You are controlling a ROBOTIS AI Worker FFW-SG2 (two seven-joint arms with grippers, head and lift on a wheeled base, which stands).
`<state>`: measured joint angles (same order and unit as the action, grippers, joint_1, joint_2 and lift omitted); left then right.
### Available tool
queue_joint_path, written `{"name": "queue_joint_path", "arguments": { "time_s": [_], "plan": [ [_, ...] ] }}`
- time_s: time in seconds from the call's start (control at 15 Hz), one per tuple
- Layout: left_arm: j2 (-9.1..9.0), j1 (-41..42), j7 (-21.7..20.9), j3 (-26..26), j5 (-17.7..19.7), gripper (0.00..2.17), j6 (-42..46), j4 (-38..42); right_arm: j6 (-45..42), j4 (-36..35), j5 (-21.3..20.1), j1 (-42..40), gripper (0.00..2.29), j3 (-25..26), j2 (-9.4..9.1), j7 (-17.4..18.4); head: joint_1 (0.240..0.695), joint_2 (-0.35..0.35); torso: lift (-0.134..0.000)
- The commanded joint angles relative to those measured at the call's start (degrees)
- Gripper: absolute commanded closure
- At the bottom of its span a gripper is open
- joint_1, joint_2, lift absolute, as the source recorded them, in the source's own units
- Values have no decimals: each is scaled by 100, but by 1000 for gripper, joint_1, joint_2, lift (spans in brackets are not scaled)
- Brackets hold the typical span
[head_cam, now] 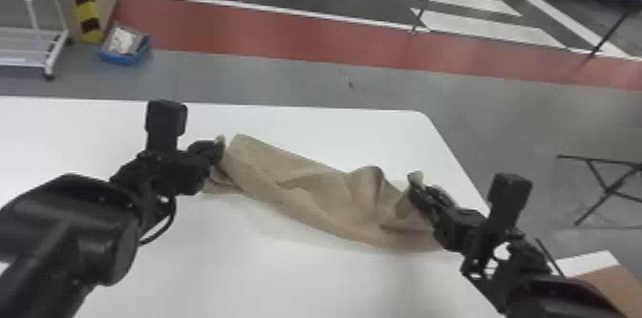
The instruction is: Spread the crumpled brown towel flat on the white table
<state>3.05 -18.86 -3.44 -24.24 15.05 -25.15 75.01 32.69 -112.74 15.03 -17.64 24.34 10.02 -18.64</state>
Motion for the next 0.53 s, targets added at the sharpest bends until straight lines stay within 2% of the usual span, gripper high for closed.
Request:
{"name": "queue_joint_path", "arguments": {
  "time_s": [0.0, 0.07, 0.2, 0.33, 0.47],
  "plan": [
    [135, 287, 37, 112, -11, 1720, -258, 691, -3, -82, 0, -29, 971, -8, 0, -8, 695, -350, -124],
    [258, 454, 107, 235, 15, 1720, -399, 1104, 15, -170, 0, -46, 971, 9, 0, 0, 695, -350, -124],
    [636, 735, 186, 428, 147, 1720, -715, 2009, 15, -416, 35, -134, 971, 123, 9, -8, 695, -350, -124],
    [987, 1095, 274, 727, 472, 1720, -997, 3002, 15, -688, 158, -196, 967, 290, 26, 0, 695, -350, -124],
    [1146, 1473, 327, 1123, 595, 1720, -1243, 3793, 85, -820, 281, -152, 967, 449, 141, 44, 695, -344, -124]
  ]
}}
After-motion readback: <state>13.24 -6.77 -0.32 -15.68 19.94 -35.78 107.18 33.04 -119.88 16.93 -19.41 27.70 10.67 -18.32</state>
